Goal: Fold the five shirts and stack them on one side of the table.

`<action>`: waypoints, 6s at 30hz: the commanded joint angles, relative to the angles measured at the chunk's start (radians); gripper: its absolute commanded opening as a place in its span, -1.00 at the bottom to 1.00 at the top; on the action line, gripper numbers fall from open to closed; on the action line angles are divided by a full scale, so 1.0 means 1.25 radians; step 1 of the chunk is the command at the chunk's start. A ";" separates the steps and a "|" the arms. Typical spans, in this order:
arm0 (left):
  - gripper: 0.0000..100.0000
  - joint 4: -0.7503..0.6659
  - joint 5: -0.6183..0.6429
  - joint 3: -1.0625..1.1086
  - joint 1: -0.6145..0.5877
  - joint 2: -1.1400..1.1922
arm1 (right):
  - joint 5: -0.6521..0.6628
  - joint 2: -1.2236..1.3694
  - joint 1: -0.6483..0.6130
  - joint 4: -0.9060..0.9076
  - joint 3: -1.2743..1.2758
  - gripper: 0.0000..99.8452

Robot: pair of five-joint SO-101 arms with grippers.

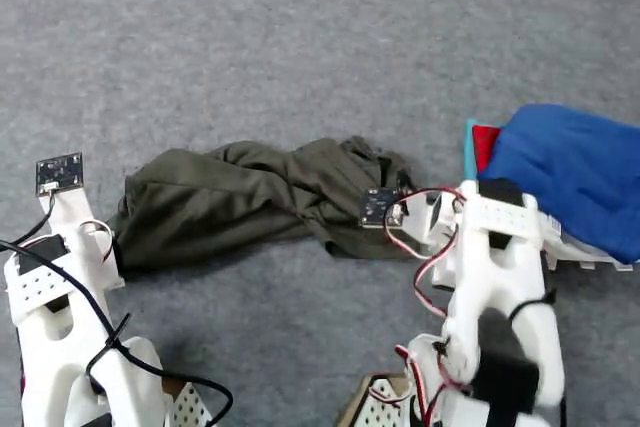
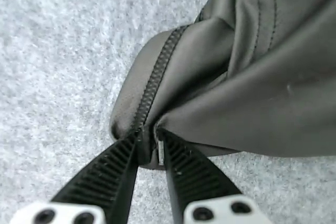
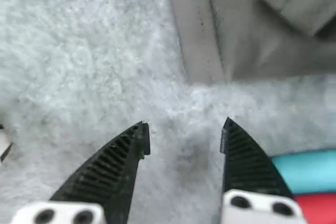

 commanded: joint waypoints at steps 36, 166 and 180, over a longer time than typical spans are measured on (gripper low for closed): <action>-0.96 -0.034 0.001 0.017 0.005 -0.004 | -0.028 0.231 -0.094 -0.168 -0.072 -0.87; -0.47 0.592 0.574 -1.149 0.180 0.731 | -0.393 -0.106 -0.061 -0.529 0.215 -0.99; -0.54 0.592 0.396 -0.837 0.177 0.522 | -0.525 0.283 0.026 -0.473 -0.133 -0.99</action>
